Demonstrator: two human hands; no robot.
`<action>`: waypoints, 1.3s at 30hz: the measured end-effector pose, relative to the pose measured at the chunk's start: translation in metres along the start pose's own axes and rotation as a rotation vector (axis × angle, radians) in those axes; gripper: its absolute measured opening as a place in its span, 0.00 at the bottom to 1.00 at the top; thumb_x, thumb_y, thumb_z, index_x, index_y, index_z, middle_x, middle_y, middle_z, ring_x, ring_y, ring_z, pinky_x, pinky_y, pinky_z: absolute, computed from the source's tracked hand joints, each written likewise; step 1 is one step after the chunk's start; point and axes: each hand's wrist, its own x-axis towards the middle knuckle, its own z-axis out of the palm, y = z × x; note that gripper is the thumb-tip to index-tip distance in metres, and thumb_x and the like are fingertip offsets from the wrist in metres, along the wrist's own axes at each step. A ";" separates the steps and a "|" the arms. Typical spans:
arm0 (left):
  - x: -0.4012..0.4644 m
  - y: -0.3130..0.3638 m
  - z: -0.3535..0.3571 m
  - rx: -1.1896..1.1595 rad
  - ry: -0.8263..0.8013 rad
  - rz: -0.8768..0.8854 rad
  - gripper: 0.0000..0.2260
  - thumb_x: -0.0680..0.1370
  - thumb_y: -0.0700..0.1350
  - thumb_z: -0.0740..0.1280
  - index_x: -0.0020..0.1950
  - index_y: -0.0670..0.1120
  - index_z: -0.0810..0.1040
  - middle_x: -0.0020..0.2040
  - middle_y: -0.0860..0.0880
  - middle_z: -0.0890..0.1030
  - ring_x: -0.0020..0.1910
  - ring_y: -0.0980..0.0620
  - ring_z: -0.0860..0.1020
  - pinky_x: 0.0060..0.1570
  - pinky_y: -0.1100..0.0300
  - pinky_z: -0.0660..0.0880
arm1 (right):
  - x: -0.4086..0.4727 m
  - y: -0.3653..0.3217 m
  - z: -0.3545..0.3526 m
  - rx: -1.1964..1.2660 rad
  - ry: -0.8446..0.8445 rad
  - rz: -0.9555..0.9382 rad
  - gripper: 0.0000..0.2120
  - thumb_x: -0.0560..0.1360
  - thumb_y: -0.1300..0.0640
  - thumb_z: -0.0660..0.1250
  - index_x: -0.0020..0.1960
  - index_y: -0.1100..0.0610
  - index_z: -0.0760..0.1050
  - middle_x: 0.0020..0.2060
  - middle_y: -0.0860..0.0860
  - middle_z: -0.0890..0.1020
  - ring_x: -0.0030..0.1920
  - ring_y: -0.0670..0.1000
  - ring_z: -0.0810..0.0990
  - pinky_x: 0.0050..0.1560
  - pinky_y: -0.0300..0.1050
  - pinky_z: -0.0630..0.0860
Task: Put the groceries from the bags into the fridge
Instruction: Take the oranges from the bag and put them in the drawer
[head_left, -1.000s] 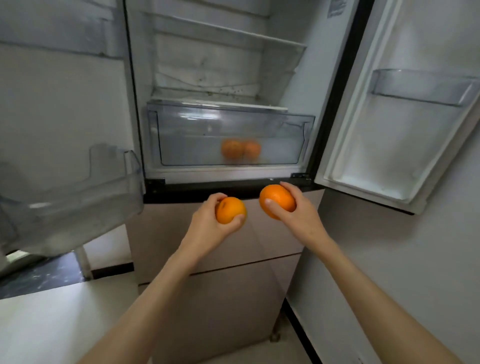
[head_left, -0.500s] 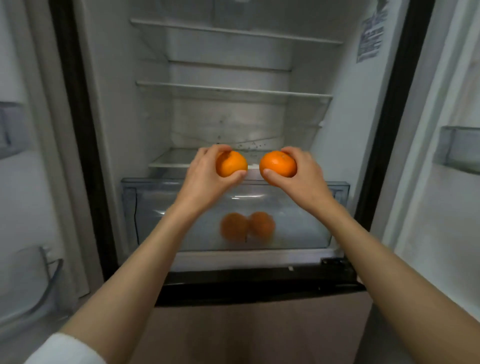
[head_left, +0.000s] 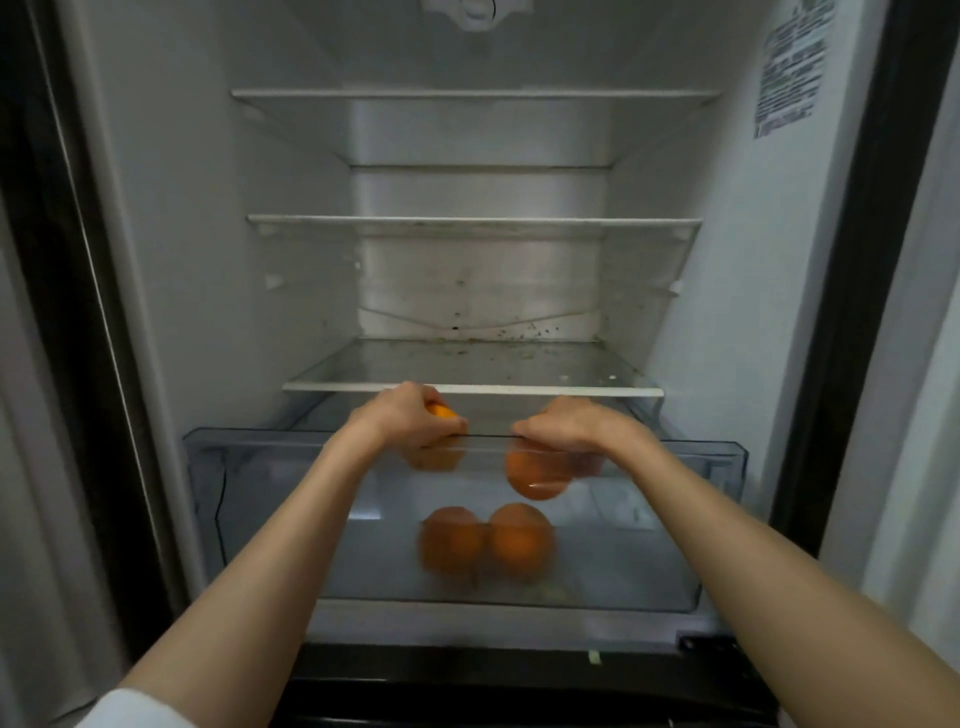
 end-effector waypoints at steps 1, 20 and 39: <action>0.000 0.000 -0.001 0.001 -0.011 0.010 0.14 0.65 0.61 0.68 0.41 0.53 0.80 0.42 0.52 0.83 0.46 0.51 0.80 0.54 0.53 0.76 | -0.001 0.000 0.000 0.018 -0.014 0.015 0.15 0.73 0.45 0.61 0.39 0.56 0.75 0.38 0.55 0.79 0.32 0.55 0.79 0.33 0.41 0.75; -0.159 -0.077 -0.023 0.268 0.462 0.290 0.21 0.75 0.52 0.56 0.64 0.47 0.74 0.60 0.44 0.77 0.60 0.43 0.75 0.55 0.46 0.74 | -0.098 -0.074 0.079 -0.079 0.451 -0.599 0.22 0.78 0.48 0.58 0.70 0.52 0.65 0.66 0.52 0.70 0.66 0.54 0.67 0.66 0.50 0.65; -0.562 -0.284 -0.041 0.483 0.262 -0.322 0.20 0.76 0.54 0.54 0.64 0.49 0.73 0.60 0.46 0.78 0.59 0.45 0.77 0.57 0.51 0.74 | -0.336 -0.238 0.372 0.010 -0.198 -0.926 0.24 0.79 0.44 0.55 0.73 0.49 0.58 0.72 0.48 0.63 0.71 0.50 0.60 0.70 0.47 0.60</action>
